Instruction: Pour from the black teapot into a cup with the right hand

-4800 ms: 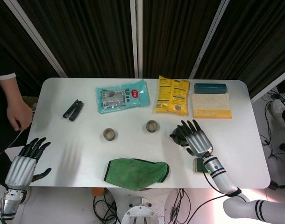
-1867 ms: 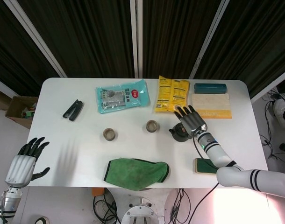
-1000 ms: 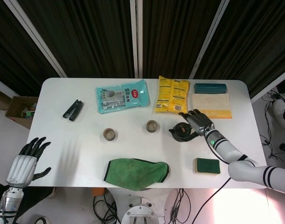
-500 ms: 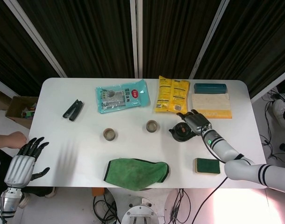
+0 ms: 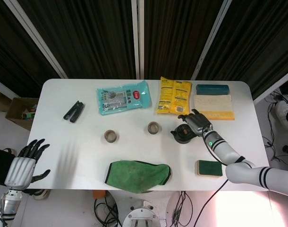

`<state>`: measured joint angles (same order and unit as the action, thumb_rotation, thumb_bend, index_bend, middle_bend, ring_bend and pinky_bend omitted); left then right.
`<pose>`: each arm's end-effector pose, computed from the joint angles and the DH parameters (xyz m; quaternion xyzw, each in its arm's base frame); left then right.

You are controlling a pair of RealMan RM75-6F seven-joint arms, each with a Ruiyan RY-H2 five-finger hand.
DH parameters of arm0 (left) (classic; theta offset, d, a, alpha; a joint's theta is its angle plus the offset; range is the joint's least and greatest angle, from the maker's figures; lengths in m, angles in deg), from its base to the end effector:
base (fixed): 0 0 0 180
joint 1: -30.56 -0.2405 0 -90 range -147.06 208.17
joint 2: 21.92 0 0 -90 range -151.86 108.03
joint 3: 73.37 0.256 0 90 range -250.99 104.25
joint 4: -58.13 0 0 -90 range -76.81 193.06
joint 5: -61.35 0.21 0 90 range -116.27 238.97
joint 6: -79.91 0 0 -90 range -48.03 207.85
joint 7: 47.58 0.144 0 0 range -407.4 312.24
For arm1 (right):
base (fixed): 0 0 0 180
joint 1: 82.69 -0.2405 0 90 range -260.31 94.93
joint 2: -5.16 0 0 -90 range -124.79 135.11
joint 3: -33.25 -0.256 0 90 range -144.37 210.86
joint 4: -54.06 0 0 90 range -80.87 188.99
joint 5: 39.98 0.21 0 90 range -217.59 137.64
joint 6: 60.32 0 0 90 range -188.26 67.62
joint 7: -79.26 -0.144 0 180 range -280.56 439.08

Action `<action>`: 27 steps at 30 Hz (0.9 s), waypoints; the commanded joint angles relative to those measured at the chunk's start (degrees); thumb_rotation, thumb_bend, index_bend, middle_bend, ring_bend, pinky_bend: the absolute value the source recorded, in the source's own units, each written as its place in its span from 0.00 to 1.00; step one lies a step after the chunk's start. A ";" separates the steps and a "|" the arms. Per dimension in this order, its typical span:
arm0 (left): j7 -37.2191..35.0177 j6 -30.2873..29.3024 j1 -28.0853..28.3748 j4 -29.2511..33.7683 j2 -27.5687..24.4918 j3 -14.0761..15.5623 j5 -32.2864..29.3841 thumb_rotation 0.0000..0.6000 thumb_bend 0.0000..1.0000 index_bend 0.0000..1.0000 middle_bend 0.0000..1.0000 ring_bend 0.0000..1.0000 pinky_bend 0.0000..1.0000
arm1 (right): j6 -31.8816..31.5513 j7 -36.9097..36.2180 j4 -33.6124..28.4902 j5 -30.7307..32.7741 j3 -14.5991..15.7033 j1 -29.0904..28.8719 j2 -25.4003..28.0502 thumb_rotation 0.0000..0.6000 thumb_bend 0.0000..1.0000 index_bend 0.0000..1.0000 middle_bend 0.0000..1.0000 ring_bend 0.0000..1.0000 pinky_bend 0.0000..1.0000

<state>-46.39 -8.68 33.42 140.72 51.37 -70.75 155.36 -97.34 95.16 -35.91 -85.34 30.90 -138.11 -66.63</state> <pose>-0.3180 0.1498 0.1090 -0.6419 -0.3679 -0.3861 0.5510 -0.1664 -0.3734 0.0336 0.7808 -0.4411 0.2238 0.3816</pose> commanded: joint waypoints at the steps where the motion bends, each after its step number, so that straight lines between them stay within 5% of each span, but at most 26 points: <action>1: 0.02 -0.02 -0.01 -0.01 0.02 0.02 0.02 1.00 0.13 0.20 0.09 0.07 0.22 | -0.17 0.06 0.09 -0.04 0.10 0.01 -0.07 0.56 0.07 0.21 0.27 0.19 0.05; 27: -0.15 0.04 0.04 -0.05 -0.04 -0.01 -0.08 1.00 0.13 0.20 0.09 0.07 0.22 | 1.32 1.04 -0.61 3.54 1.72 -1.92 0.52 0.56 0.09 0.33 0.36 0.27 0.08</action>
<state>-46.57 -8.63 33.47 140.66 51.33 -70.76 155.27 -96.02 96.19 -36.50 -81.81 32.61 -140.02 -66.12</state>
